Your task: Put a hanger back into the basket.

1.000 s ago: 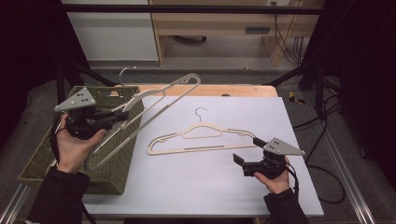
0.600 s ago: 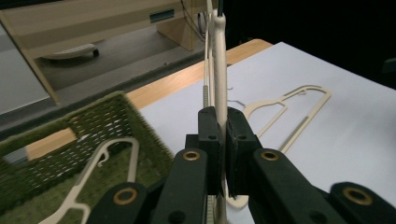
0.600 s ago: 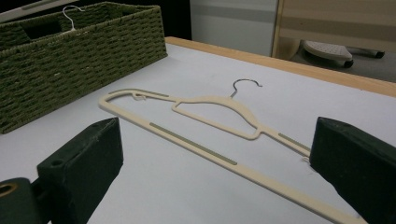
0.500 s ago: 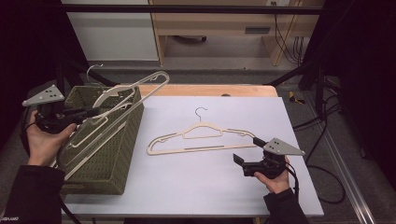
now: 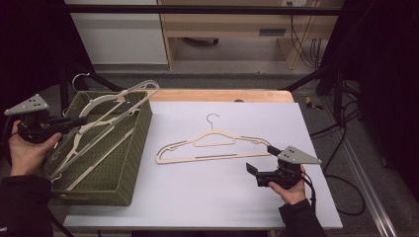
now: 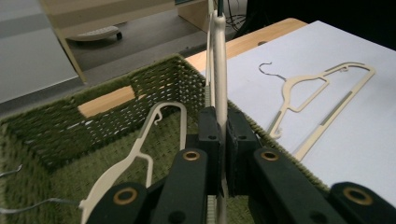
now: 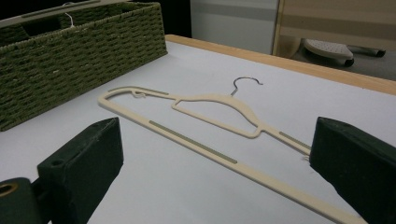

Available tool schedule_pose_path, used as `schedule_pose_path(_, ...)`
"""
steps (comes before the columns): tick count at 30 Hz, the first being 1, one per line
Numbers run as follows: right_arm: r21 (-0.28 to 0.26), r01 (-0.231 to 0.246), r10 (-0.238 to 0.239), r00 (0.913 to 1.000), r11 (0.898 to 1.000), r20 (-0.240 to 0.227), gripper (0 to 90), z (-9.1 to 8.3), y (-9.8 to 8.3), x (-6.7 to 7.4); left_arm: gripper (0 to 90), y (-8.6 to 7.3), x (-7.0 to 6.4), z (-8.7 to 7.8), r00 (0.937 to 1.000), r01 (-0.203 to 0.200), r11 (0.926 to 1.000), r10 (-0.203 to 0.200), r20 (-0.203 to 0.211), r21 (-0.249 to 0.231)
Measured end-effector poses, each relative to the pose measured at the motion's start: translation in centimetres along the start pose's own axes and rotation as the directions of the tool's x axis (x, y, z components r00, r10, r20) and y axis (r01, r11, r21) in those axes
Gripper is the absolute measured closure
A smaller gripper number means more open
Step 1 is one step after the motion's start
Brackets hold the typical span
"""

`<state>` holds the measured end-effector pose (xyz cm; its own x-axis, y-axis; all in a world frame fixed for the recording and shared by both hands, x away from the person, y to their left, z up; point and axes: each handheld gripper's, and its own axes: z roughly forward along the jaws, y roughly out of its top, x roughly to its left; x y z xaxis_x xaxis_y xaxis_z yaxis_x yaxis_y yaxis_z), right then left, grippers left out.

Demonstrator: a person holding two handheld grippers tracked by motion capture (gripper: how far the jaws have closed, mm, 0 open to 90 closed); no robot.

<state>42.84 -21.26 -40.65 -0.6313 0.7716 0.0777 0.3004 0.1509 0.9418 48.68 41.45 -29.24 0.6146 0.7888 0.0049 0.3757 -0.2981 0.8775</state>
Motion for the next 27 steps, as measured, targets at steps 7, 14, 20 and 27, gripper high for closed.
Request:
schedule_pose_path(7,0.0,0.0,0.0,1.0,1.0,0.001,3.4,0.1,0.0,0.0,86.3,-1.7,1.6,-0.7,0.9991,0.033,0.9994,-0.033,-0.025,0.008)
schedule_pose_path(14,0.005,0.004,-0.004,1.0,1.0,-0.002,3.5,0.1,0.0,0.0,86.3,-3.2,2.4,-0.7,0.9967,0.071,0.9966,-0.069,-0.042,0.043)
schedule_pose_path(20,0.007,0.007,-0.007,1.0,1.0,-0.002,3.5,0.2,-0.1,0.1,86.3,-4.8,2.3,0.9,0.9917,0.126,0.9883,-0.124,-0.036,0.086)
schedule_pose_path(27,0.008,0.008,-0.008,1.0,1.0,-0.002,3.5,0.2,-0.1,0.0,86.3,-6.9,2.4,2.7,0.9804,0.197,0.9734,-0.196,-0.021,0.117)
